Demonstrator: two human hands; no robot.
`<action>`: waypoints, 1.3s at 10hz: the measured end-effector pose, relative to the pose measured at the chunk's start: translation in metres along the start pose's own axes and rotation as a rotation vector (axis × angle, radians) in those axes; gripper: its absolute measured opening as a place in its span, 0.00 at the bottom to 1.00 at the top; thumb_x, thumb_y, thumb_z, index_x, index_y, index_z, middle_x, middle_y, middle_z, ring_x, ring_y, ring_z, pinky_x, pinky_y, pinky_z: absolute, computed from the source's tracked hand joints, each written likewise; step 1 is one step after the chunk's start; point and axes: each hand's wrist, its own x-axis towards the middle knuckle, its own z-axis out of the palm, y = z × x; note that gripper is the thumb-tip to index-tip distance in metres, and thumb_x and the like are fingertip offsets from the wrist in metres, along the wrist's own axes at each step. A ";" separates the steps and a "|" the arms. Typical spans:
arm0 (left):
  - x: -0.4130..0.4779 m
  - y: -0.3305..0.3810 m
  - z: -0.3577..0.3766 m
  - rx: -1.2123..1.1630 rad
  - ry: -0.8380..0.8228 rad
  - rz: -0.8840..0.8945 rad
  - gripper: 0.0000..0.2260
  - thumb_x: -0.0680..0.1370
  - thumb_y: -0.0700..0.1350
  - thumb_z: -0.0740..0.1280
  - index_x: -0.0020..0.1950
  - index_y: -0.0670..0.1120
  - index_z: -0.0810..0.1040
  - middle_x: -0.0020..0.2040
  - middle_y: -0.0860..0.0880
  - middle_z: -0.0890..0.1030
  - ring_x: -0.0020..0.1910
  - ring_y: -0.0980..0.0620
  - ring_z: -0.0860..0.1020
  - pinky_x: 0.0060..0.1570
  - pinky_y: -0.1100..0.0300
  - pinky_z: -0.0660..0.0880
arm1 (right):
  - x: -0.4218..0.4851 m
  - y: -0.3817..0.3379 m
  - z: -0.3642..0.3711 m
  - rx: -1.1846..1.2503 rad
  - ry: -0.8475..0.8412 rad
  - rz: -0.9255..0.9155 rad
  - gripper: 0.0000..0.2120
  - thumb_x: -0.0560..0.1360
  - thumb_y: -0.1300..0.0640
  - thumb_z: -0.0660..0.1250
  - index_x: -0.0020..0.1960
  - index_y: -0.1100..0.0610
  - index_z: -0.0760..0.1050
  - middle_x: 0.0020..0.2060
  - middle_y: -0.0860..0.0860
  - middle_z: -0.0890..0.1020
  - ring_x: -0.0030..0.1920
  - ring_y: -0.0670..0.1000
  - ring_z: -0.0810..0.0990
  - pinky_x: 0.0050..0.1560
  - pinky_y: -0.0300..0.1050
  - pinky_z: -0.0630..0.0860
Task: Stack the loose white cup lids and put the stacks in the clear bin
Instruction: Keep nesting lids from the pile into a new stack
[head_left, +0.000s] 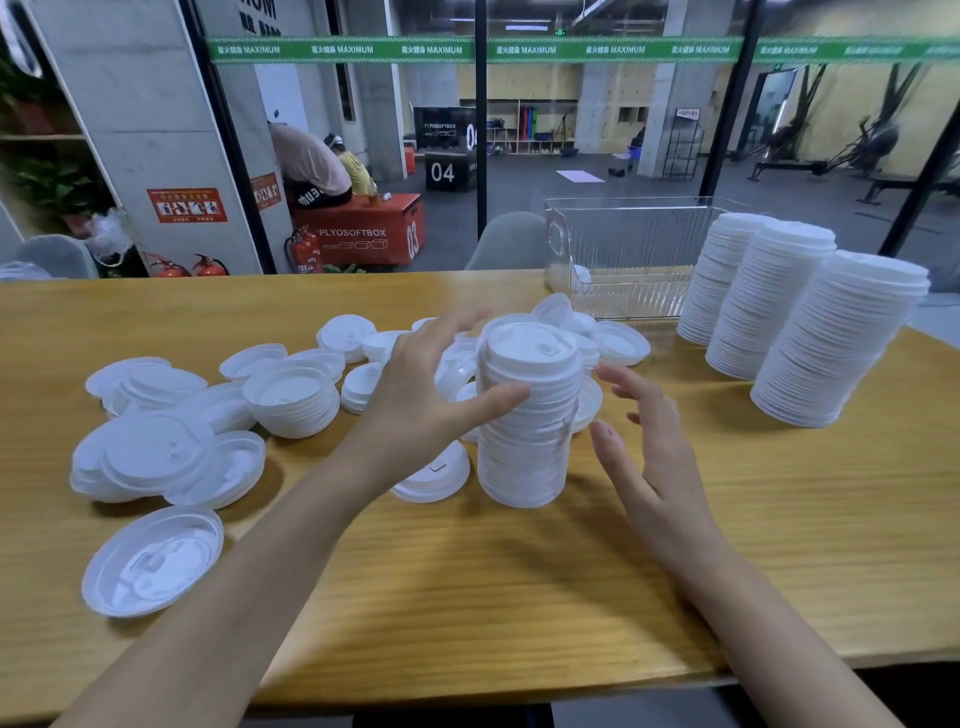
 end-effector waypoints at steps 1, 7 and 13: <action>-0.012 -0.020 -0.012 0.017 0.040 -0.032 0.32 0.63 0.69 0.69 0.66 0.66 0.69 0.63 0.65 0.74 0.64 0.67 0.68 0.56 0.73 0.63 | 0.000 0.000 0.000 0.005 -0.001 -0.005 0.23 0.79 0.45 0.57 0.72 0.53 0.66 0.68 0.44 0.72 0.67 0.50 0.69 0.67 0.52 0.67; -0.047 -0.069 -0.018 0.233 -0.054 -0.160 0.24 0.60 0.70 0.69 0.53 0.66 0.73 0.54 0.71 0.73 0.59 0.69 0.69 0.65 0.54 0.66 | -0.001 0.000 0.001 0.019 -0.020 0.003 0.23 0.79 0.44 0.57 0.72 0.50 0.65 0.69 0.40 0.70 0.68 0.49 0.69 0.68 0.50 0.67; 0.003 0.017 -0.026 -0.026 0.219 0.083 0.26 0.66 0.66 0.68 0.62 0.58 0.75 0.59 0.62 0.78 0.61 0.59 0.73 0.54 0.77 0.64 | -0.001 -0.001 0.001 0.019 -0.029 -0.022 0.22 0.79 0.44 0.58 0.72 0.48 0.64 0.69 0.38 0.70 0.68 0.48 0.69 0.67 0.44 0.66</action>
